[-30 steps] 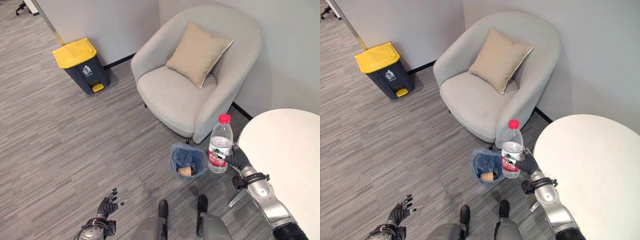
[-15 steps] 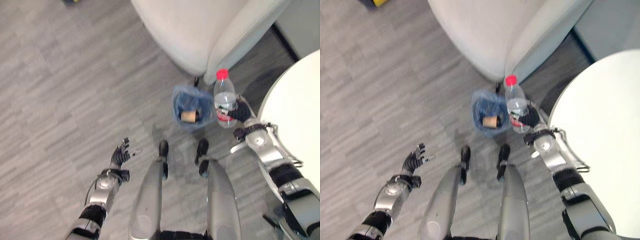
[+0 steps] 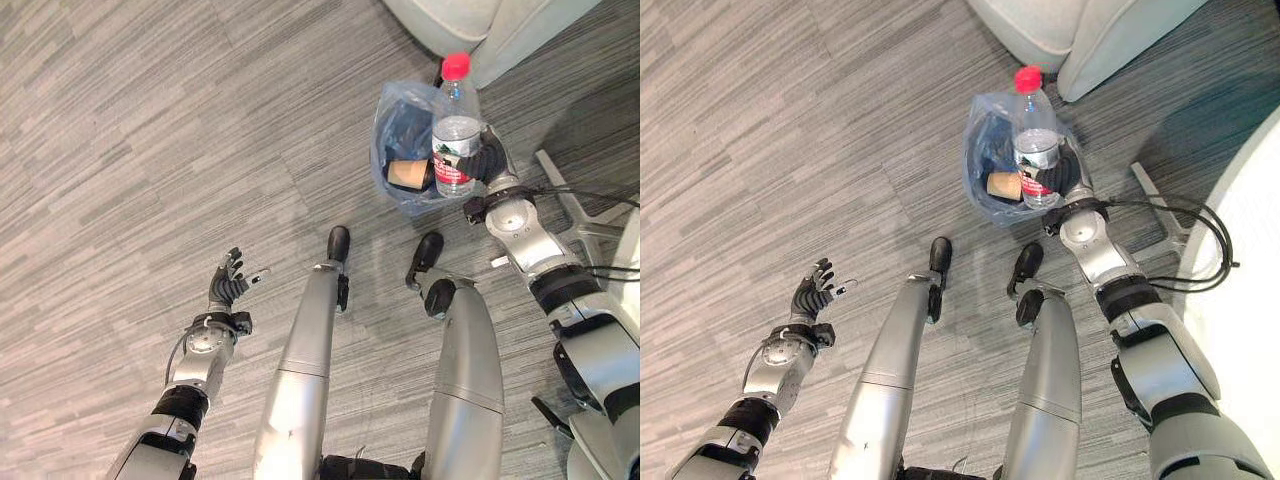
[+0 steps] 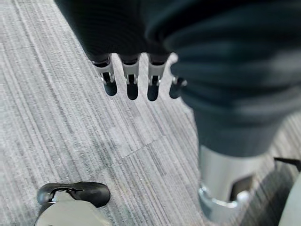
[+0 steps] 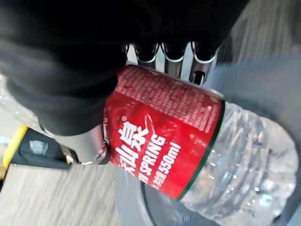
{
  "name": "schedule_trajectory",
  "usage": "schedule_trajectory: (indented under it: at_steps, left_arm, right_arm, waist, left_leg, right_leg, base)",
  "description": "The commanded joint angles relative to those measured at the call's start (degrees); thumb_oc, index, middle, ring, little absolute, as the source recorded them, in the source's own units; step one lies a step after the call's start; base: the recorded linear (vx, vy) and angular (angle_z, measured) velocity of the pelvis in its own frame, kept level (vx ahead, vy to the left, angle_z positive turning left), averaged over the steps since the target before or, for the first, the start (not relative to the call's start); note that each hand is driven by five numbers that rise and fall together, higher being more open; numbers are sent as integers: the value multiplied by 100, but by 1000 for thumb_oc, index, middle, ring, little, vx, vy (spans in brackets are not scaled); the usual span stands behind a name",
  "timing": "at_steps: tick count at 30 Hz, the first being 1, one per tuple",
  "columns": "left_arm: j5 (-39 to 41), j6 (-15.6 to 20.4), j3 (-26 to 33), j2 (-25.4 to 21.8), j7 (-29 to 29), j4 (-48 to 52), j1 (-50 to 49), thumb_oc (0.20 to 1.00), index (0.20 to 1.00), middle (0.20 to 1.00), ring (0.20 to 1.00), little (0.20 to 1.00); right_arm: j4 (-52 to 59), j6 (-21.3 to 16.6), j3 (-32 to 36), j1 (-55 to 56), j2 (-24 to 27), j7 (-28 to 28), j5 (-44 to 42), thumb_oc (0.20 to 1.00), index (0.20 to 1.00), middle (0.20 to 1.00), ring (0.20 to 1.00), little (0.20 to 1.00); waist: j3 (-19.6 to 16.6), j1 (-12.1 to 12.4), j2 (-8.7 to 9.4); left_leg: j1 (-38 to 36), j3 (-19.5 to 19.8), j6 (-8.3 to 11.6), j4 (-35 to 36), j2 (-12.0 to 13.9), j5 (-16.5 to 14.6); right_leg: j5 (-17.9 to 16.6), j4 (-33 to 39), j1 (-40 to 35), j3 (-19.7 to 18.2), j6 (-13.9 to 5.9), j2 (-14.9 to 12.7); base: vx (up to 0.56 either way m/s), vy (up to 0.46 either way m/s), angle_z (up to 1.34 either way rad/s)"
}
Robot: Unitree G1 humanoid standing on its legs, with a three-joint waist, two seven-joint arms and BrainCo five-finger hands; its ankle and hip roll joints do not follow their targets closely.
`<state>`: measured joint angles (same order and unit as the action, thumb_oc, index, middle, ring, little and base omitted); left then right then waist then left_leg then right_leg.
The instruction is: Gather garbage on tea table into small bin, then transfer packed bag to large trash can.
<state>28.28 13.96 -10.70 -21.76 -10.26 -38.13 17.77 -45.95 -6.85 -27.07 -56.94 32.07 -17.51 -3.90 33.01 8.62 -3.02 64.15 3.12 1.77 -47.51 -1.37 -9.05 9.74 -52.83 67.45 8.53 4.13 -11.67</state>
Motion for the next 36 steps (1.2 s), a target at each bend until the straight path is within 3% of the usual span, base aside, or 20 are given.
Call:
schedule_trajectory:
  at_steps: [1,2,3,6,14,20,25,32,33,34,36]
  left_arm:
    - [304,316,69,-71,-222,158,-248,1000,1000,1000,1000,1000]
    - [279,301,37,-65,-214,196,-225,1000,1000,1000,1000,1000]
    - [231,301,7,-70,-213,235,-208,1000,1000,1000,1000,1000]
    - [97,285,-90,-81,-182,308,-179,1000,1000,1000,1000,1000]
    - [-227,252,-32,-110,-128,374,-104,1000,1000,1000,1000,1000]
    - [-296,249,-36,-124,-39,232,-81,1000,1000,1000,1000,1000]
    - [-296,261,-197,-224,-3,151,60,1000,1000,1000,1000,1000]
    - [-302,254,-452,-264,-68,201,309,1000,1000,1000,1000,1000]
    - [-309,252,-506,-245,-61,229,317,1000,1000,1000,1000,1000]
    - [-319,251,-533,-252,-60,227,331,1000,1000,1000,1000,1000]
    - [-334,229,-562,-228,-67,199,392,1000,1000,1000,1000,1000]
  right_arm:
    - [83,-136,-210,41,52,-154,-133,200,200,200,200,200]
    - [54,-121,-259,-8,39,-151,-107,953,953,953,953,953]
    - [24,-107,-285,-65,38,-172,-81,1000,1000,1000,1000,1000]
    - [17,-72,-311,-104,6,-227,49,1000,1000,1000,1000,1000]
    - [324,238,-876,108,739,-298,1977,1000,1000,1000,1000,1000]
    - [86,351,-1557,227,1031,-75,3071,1000,1000,1000,1000,1000]
    - [-629,489,-2217,48,816,124,3649,1000,1000,1000,1000,1000]
    - [-1413,659,-2421,-200,371,180,3642,1000,1000,1000,1000,1000]
    - [-1527,683,-2417,-203,304,183,3602,438,438,438,438,438]
    - [-1518,683,-2401,-224,271,188,3551,200,200,200,200,200]
    - [-1393,666,-2294,-167,200,145,3402,200,200,200,200,200]
  waist:
    - [-720,62,-104]
    - [-719,73,-109]
    - [-719,79,-110]
    - [-744,83,-86]
    - [-723,-87,96]
    - [-727,-123,115]
    - [-706,-63,65]
    - [-594,19,-96]
    - [-575,39,-134]
    - [-578,43,-143]
    - [-570,27,-138]
  left_leg:
    - [-91,199,-121,284,-123,-198]
    - [-62,210,-117,288,-125,-186]
    - [-38,223,-113,291,-129,-175]
    - [-31,247,-108,340,-138,-148]
    - [-190,308,-29,736,-107,-32]
    - [-298,329,32,994,-74,59]
    - [-236,356,54,1007,-94,97]
    - [127,375,32,706,-181,85]
    - [209,386,30,642,-207,90]
    - [252,386,26,610,-218,90]
    - [285,380,15,601,-233,95]
  right_leg:
    - [485,360,-355,-350,-507,-161]
    - [478,359,-337,-339,-508,-168]
    - [469,359,-321,-327,-514,-176]
    - [456,373,-309,-308,-520,-166]
    - [316,721,-503,-196,-582,-118]
    - [237,949,-629,-164,-632,-112]
    - [261,962,-595,-149,-663,-144]
    - [347,628,-273,-158,-656,-250]
    - [368,556,-209,-173,-641,-274]
    - [381,516,-168,-179,-631,-278]
    - [388,472,-111,-186,-621,-293]
  base:
    - [-8,-38,14]
    - [-8,-26,25]
    - [-11,-7,18]
    - [-3,-2,5]
    - [-18,-18,3]
    - [0,0,0]
    - [0,-13,0]
    - [5,-5,7]
    - [18,13,25]
    - [19,6,23]
    - [13,8,11]
